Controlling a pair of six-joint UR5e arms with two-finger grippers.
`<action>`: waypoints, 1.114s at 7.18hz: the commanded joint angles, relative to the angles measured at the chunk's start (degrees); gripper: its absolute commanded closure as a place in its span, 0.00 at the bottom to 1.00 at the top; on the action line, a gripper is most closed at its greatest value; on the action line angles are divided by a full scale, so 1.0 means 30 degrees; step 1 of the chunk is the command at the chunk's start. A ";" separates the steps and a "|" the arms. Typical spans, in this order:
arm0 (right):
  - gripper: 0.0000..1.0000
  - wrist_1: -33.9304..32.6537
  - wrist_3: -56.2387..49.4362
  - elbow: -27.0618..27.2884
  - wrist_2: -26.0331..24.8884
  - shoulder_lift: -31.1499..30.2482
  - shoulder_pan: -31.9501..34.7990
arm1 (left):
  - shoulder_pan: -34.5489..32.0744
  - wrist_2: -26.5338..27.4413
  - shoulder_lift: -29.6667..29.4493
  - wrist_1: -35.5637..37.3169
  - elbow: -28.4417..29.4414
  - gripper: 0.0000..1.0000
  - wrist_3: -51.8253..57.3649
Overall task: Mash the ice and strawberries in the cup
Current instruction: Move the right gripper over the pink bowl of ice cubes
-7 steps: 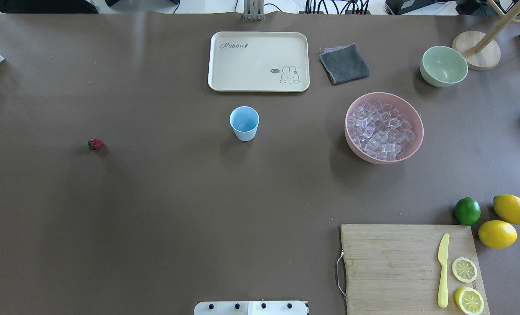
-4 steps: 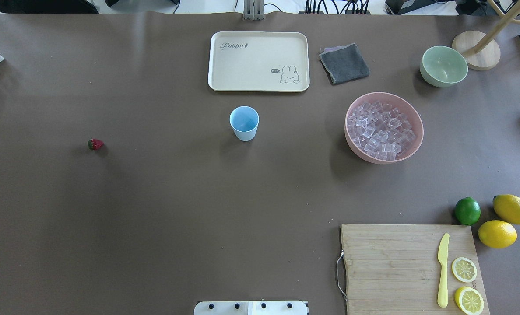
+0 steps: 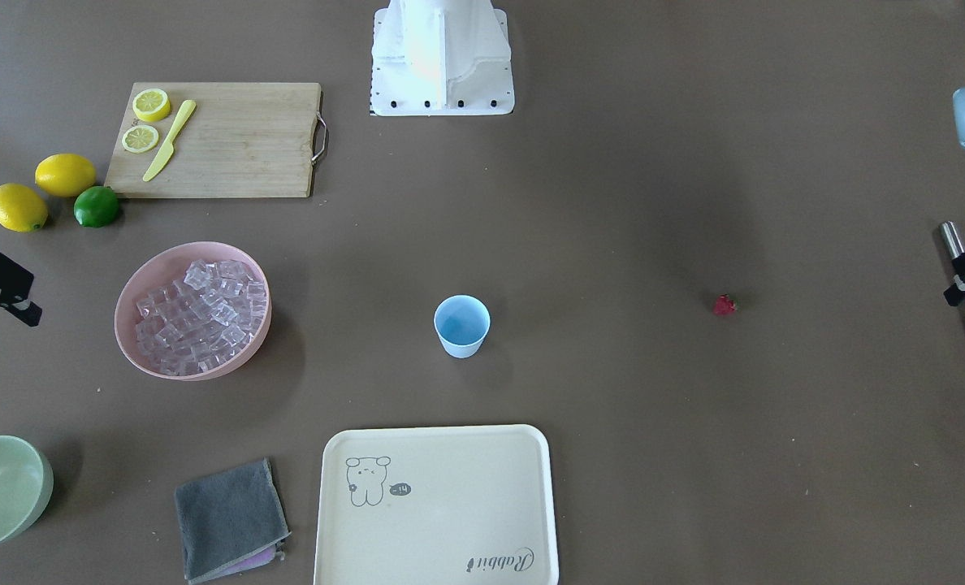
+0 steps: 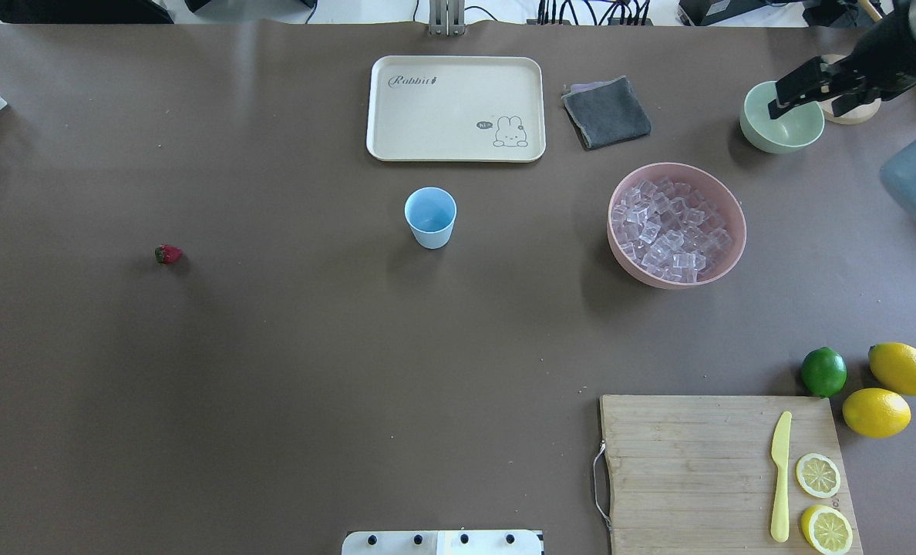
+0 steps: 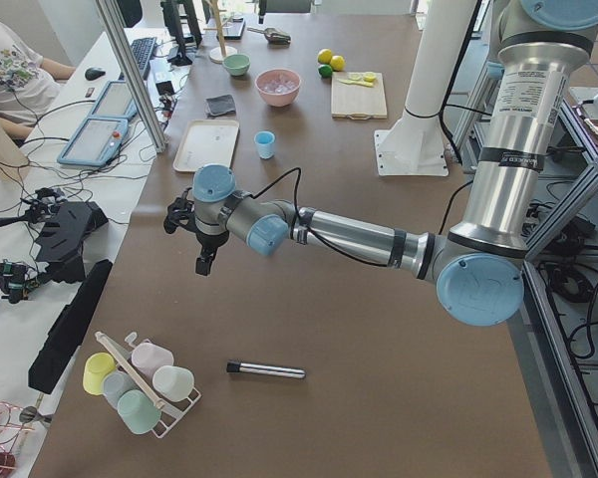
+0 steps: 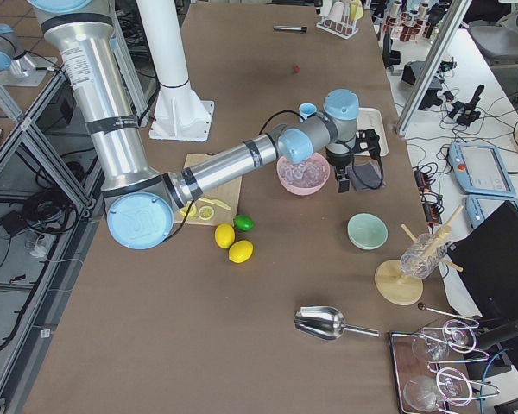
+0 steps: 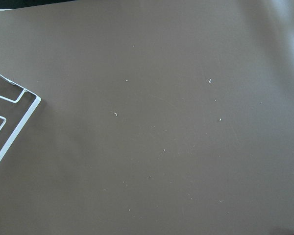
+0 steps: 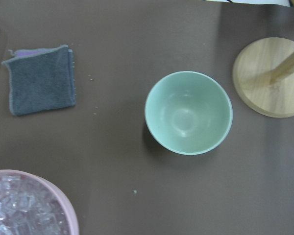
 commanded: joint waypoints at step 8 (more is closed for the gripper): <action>0.06 0.2411 -0.2824 -0.0157 -0.4855 -0.0474 -0.6592 | 0.0108 0.0205 -0.0147 -0.0018 0.0143 0.02 0.0042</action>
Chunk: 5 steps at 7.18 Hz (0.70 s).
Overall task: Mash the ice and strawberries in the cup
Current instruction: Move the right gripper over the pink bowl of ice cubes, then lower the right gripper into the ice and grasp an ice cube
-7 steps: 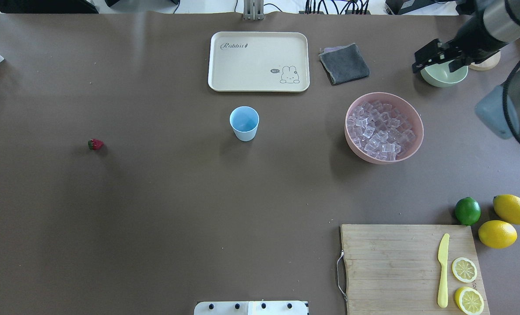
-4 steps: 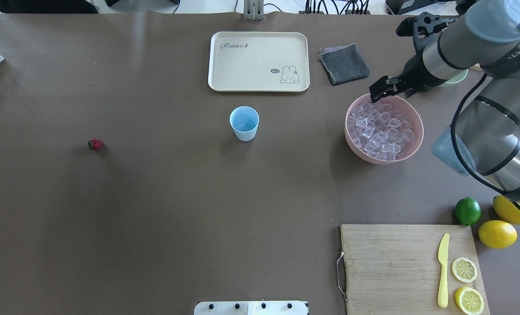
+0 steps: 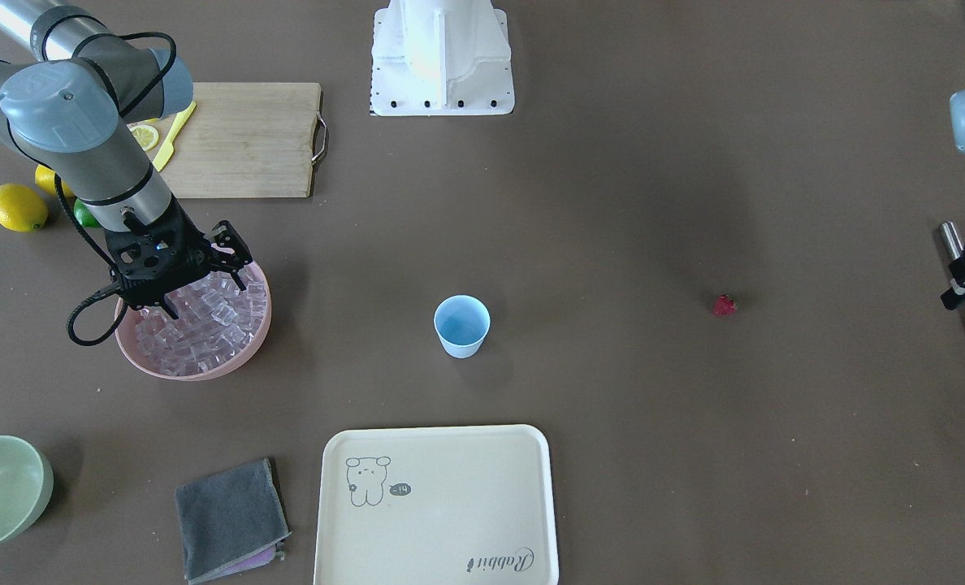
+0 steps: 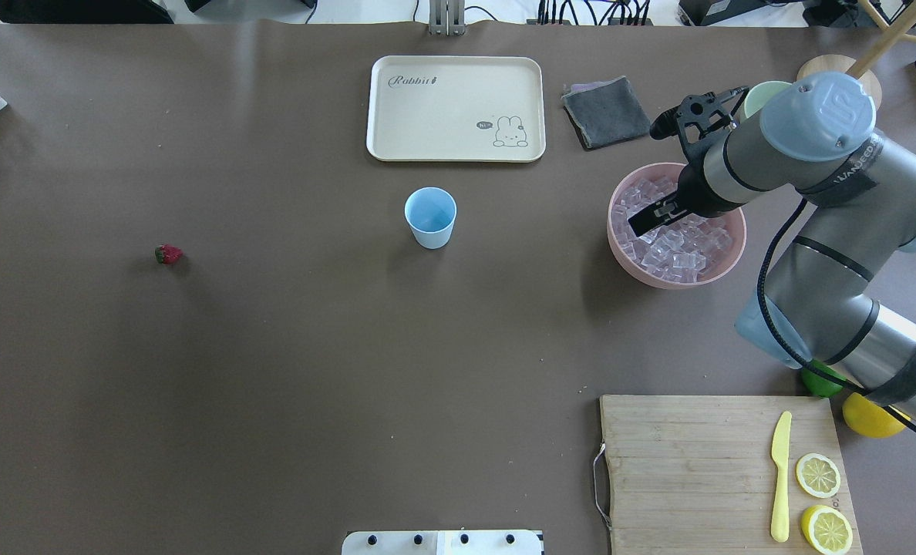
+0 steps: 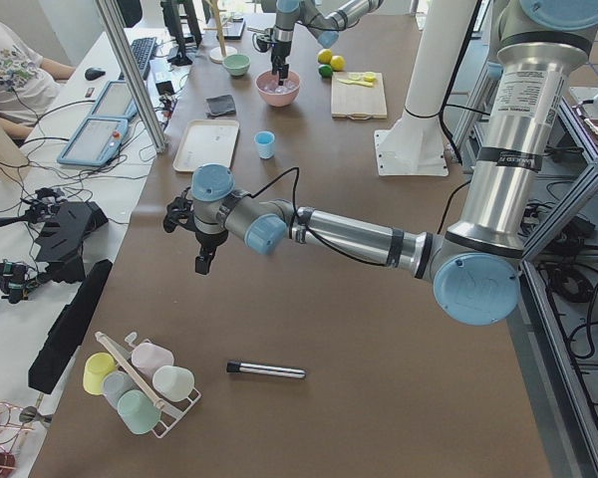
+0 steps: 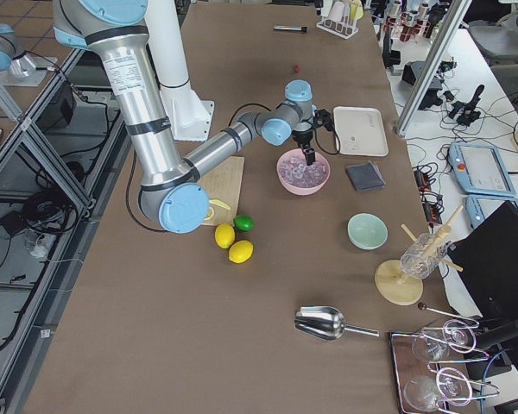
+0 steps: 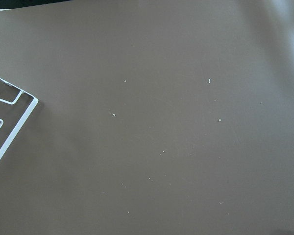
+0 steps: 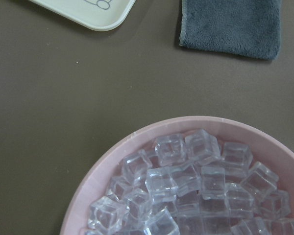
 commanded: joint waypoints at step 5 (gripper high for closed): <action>0.08 0.0415 -0.1666 -0.1054 -0.0073 0.0267 -0.0214 | 0.0000 0.0039 0.0143 -0.0038 -0.0159 0.02 -0.0027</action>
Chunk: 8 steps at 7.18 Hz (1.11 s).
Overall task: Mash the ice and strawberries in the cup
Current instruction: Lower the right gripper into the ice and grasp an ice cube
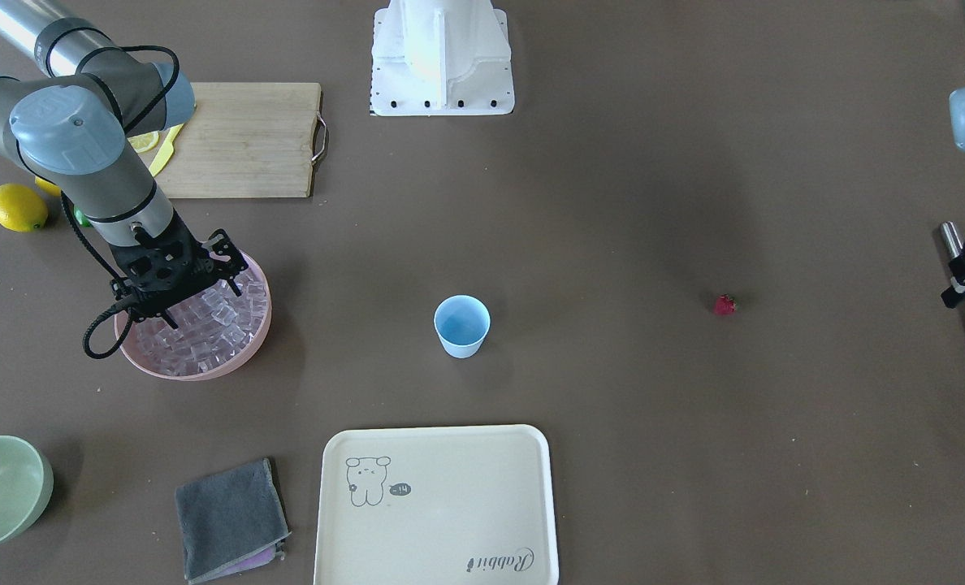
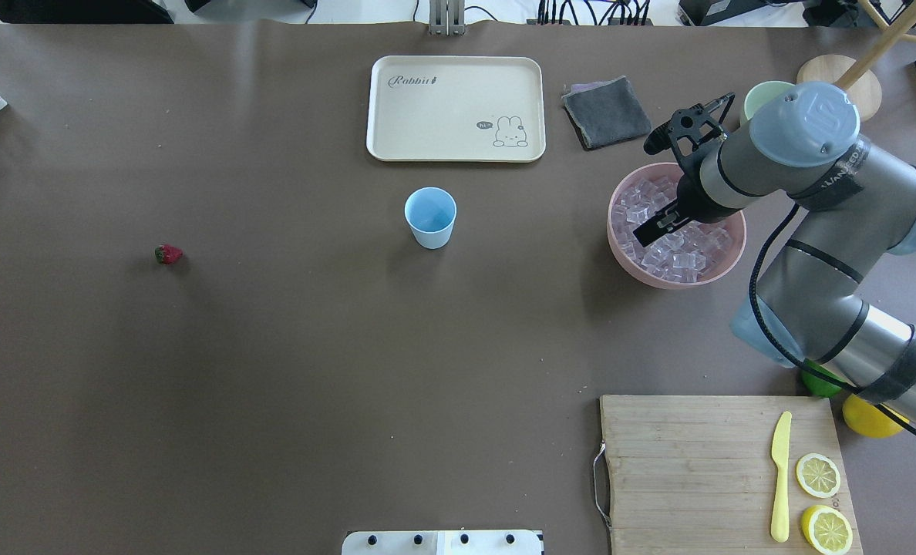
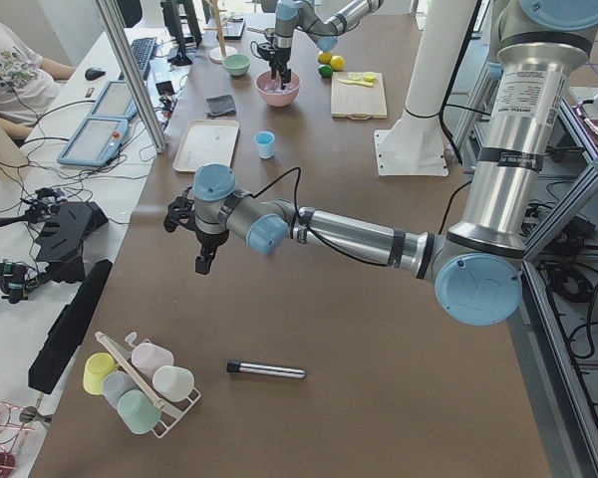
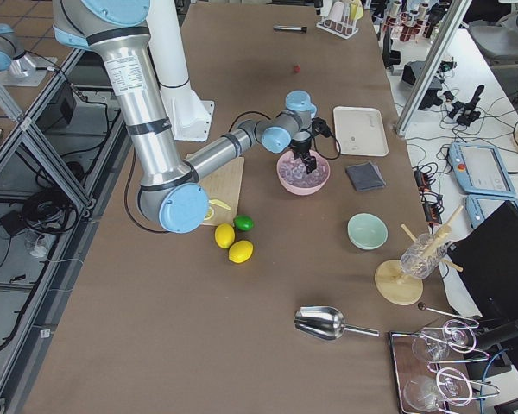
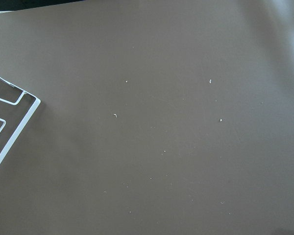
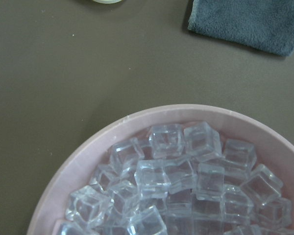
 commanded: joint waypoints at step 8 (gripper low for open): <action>0.21 0.1217 0.0087 -0.1216 -0.0649 0.0323 -0.0368 | 0.0015 -0.0024 0.0008 -0.0001 -0.0090 0.02 -0.0066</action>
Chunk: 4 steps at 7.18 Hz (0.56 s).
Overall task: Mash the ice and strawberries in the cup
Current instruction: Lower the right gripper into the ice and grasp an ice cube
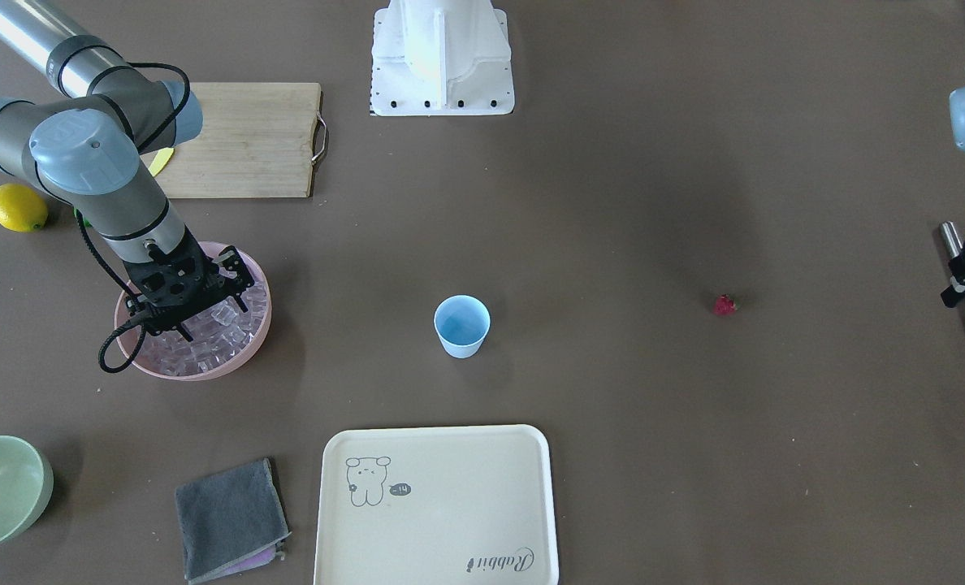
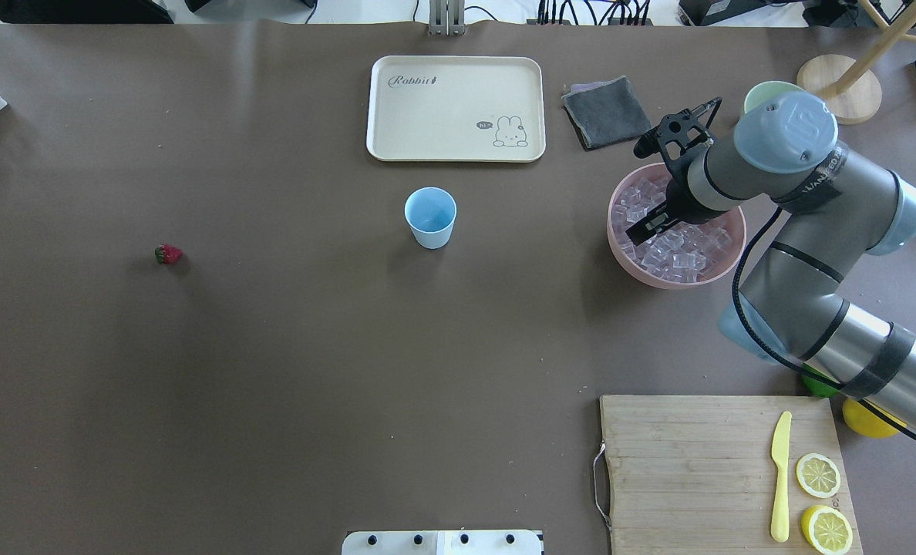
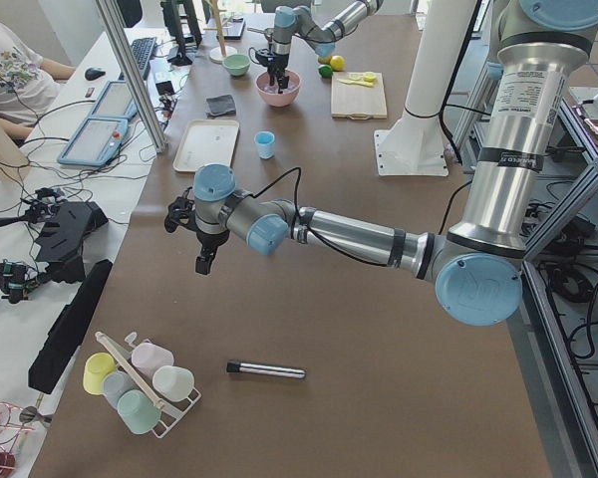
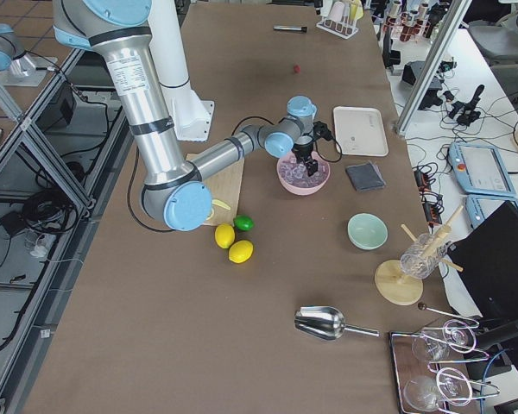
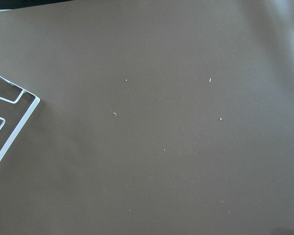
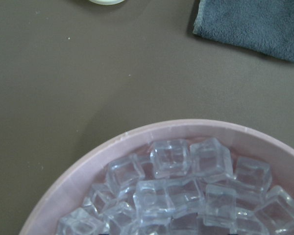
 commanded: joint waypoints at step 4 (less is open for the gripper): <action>0.37 0.0001 0.0019 0.0186 -0.0237 -0.0201 -0.0047 | 0.0010 0.0001 -0.0063 0.0000 -0.0017 0.02 -0.0026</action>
